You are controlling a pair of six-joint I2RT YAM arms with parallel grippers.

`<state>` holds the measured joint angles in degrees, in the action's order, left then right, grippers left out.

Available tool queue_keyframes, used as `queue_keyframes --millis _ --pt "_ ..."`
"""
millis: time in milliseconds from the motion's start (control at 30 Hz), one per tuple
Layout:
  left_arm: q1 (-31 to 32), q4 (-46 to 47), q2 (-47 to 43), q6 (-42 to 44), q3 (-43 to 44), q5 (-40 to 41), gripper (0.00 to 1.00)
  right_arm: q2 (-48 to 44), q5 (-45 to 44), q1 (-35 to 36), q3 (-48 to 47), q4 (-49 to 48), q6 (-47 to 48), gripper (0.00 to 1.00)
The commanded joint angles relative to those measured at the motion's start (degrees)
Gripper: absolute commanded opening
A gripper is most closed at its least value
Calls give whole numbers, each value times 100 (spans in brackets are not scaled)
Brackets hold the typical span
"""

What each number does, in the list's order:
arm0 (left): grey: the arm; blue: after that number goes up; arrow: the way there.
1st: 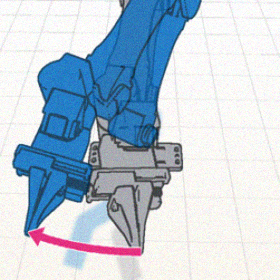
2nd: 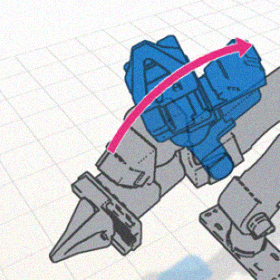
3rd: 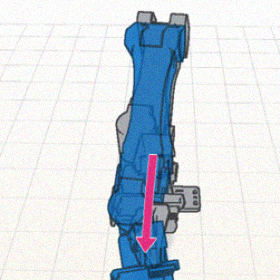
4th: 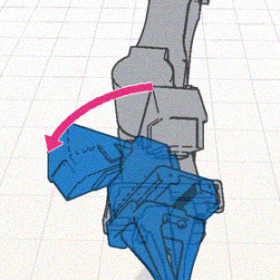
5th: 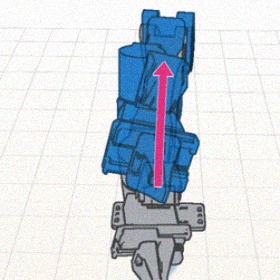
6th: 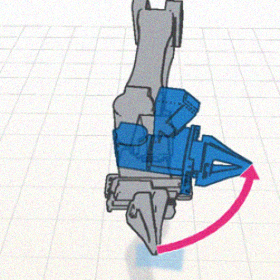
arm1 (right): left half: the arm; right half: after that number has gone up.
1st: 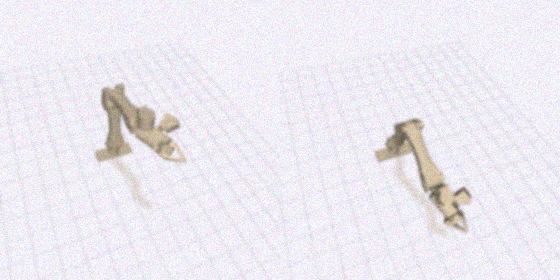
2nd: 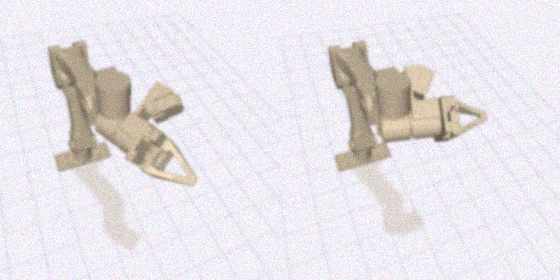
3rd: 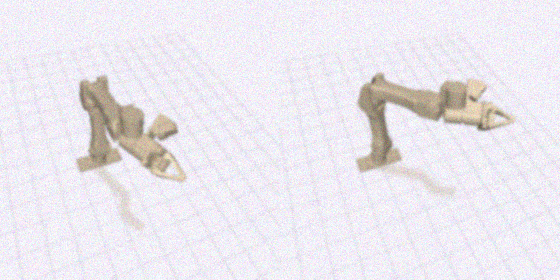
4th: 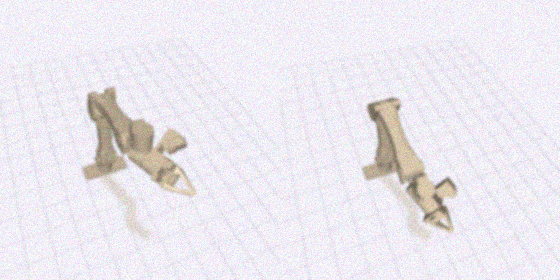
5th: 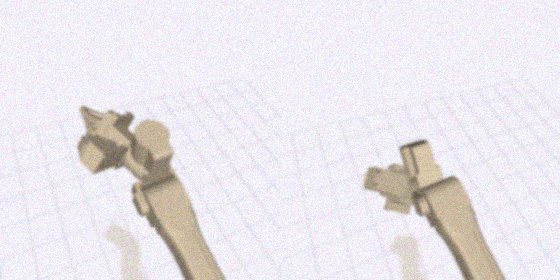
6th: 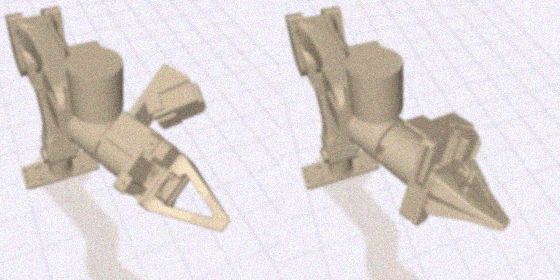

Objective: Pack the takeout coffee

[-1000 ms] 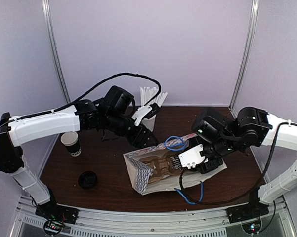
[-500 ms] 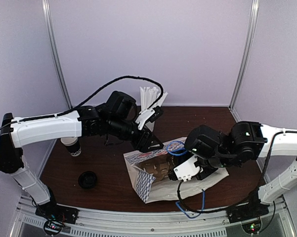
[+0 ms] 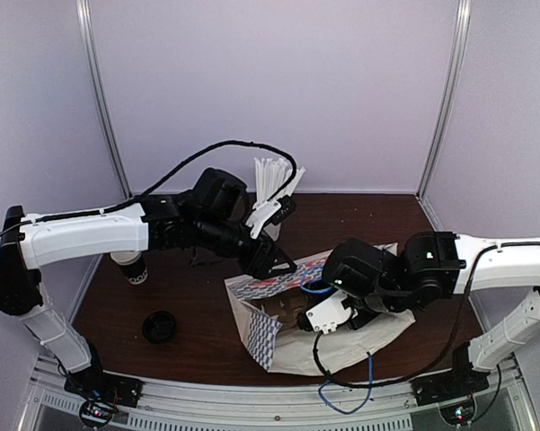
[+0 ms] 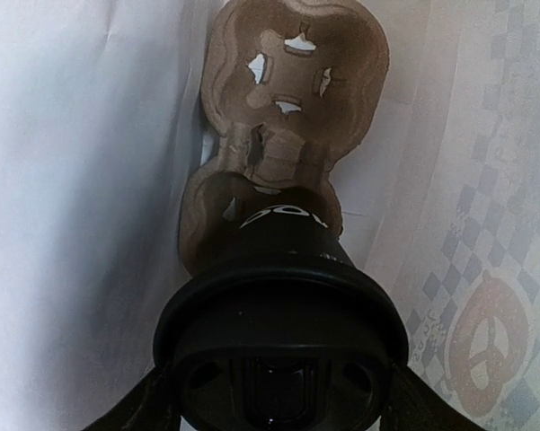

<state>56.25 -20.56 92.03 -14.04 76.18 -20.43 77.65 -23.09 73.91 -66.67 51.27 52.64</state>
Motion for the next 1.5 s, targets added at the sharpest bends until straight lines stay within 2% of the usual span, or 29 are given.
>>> queue_keyframes --millis 0,267,833,1033,1467 --pt "1 275 -184 94 -120 -40 61 128 -204 3 84 -317 89 43" --pt "-20 260 -220 138 -173 103 61 270 -185 -113 128 -464 143 43" --pt "-378 690 -290 -18 -499 -211 61 741 338 -686 -100 -376 113 43" --pt "-577 726 -416 -86 -571 -301 61 1139 1196 -1323 -732 142 -47 43" --pt "-1002 736 -1189 -191 -1170 -273 61 3073 2841 -2513 -3322 2311 -333 43"
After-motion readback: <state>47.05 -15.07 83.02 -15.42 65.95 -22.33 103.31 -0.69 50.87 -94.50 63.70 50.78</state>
